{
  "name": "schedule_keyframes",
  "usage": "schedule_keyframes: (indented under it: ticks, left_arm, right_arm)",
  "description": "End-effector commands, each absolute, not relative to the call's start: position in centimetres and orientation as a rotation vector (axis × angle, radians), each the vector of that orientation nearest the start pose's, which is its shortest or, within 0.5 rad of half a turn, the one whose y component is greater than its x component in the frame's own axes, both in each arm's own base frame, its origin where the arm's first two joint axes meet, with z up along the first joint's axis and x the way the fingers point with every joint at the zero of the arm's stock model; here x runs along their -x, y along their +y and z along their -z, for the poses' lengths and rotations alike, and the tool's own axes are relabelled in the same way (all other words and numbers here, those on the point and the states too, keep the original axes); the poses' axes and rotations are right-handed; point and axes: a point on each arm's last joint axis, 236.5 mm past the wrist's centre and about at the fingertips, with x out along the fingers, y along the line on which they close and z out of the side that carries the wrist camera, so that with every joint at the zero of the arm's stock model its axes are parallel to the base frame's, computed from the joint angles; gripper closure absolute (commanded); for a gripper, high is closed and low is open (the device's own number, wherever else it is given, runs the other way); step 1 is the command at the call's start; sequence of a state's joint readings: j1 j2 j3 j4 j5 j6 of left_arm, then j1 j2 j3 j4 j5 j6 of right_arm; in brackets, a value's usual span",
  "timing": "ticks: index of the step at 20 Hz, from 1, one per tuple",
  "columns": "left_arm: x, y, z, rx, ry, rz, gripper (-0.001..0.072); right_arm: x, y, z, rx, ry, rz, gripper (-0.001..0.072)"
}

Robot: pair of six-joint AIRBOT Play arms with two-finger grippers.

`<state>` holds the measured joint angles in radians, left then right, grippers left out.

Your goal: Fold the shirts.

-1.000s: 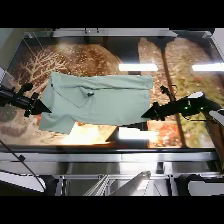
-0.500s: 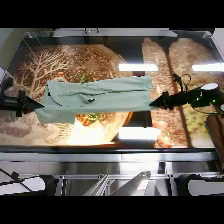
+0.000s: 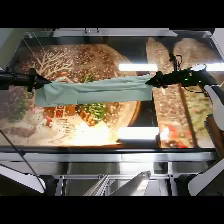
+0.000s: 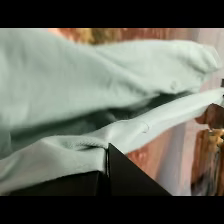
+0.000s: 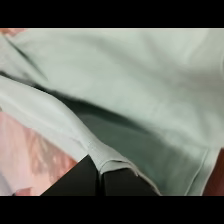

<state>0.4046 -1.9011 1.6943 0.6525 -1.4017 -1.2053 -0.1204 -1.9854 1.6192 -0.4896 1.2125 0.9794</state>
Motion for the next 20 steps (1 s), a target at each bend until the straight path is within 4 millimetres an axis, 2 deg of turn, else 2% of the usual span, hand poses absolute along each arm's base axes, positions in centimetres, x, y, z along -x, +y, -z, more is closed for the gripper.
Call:
schedule_keyframes:
  ticks: [1,2,3,5,6,7,8,10,11,13,15,19,20]
  left_arm:
    - [-52.9,1.3,4.6,0.740,1.253,0.427,0.0705]
    - [-52.3,1.8,5.9,0.719,1.306,0.402,0.0702]
    - [-51.9,2.0,6.6,0.709,1.335,0.396,0.0650]
    - [-52.4,2.2,6.0,0.763,1.320,0.384,0.0141]
    - [-52.7,2.4,4.9,0.791,1.300,0.390,-0.0009]
    - [-53.0,2.7,3.4,0.804,1.277,0.411,-0.0008]
    - [-52.9,3.2,1.9,0.811,1.265,0.431,-0.0005]
    - [-51.8,4.1,-0.7,0.816,1.286,0.452,-0.0005]
    - [-51.2,4.4,-1.6,0.814,1.289,0.455,-0.0004]
    - [-50.3,4.8,-2.6,0.825,1.272,0.437,-0.0004]
    - [-49.7,4.4,-3.2,0.831,1.262,0.428,-0.0004]
    - [-47.9,0.1,-4.5,0.804,1.301,0.503,-0.0002]
    - [-47.7,-1.3,-4.8,0.777,1.304,0.529,0.0047]
  right_arm:
    - [-53.7,13.9,7.4,-0.674,1.122,-0.724,0.0686]
    - [-53.7,14.0,7.7,-0.676,1.129,-0.724,0.0601]
    - [-53.6,14.1,7.7,-0.673,1.129,-0.728,0.0435]
    - [-53.5,13.5,6.6,-0.666,1.121,-0.738,0.0414]
    - [-53.6,12.7,5.7,-0.657,1.109,-0.739,0.0314]
    - [-54.1,11.1,4.9,-0.640,1.090,-0.708,0.0119]
    - [-54.9,8.9,4.5,-0.646,1.078,-0.648,0.0064]
    - [-55.9,5.8,4.6,-0.739,1.086,-0.547,0.0063]
    - [-56.0,5.3,5.1,-0.769,1.094,-0.529,0.0064]
    - [-55.5,5.6,6.8,-0.812,1.145,-0.522,0.0070]
    - [-54.7,7.1,8.5,-0.823,1.199,-0.544,0.0071]
    - [-53.8,11.0,11.5,-0.849,1.285,-0.576,0.0074]
    - [-53.6,12.2,11.8,-0.849,1.300,-0.602,0.0147]
